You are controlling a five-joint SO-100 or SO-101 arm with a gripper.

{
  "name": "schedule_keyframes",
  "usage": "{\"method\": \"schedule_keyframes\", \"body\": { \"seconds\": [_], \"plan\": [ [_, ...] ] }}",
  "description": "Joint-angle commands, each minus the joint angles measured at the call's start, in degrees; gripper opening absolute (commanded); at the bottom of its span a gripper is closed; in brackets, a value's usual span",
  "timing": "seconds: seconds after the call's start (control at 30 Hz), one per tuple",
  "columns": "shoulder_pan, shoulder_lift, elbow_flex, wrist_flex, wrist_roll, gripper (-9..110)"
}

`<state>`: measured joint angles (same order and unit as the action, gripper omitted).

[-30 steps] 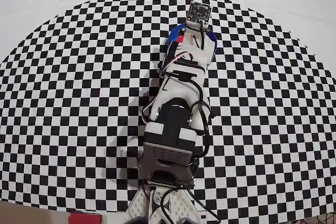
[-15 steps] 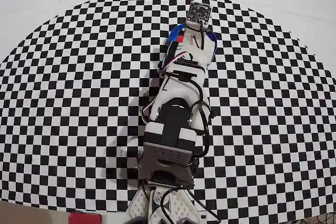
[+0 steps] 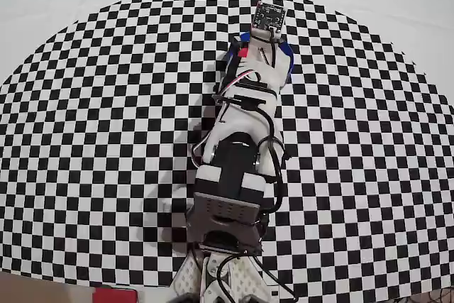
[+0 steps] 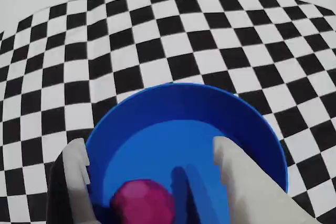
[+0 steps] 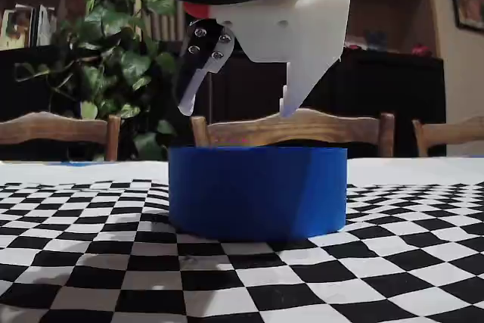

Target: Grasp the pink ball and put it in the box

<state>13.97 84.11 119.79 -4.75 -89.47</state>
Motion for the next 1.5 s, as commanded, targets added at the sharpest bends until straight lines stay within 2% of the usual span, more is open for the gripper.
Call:
{"method": "schedule_keyframes", "body": {
  "seconds": [0.0, 0.3, 0.53, 0.87, 1.13, 1.27, 1.47],
  "plan": [
    [-0.1, 0.6, -1.9, -0.7, -0.4, 28],
    [-0.3, 2.5, -1.8, -0.7, 0.4, 28],
    [-2.0, 6.2, -1.8, -0.7, 8.3, 28],
    [-10.3, 15.5, -0.7, -0.9, 35.0, 24],
    [-14.9, 25.3, 4.8, -0.9, 56.3, 0],
    [-15.9, 32.5, 9.0, 2.9, 68.0, 0],
    [-17.4, 46.9, 22.4, 7.7, 76.0, 0]
  ]
}}
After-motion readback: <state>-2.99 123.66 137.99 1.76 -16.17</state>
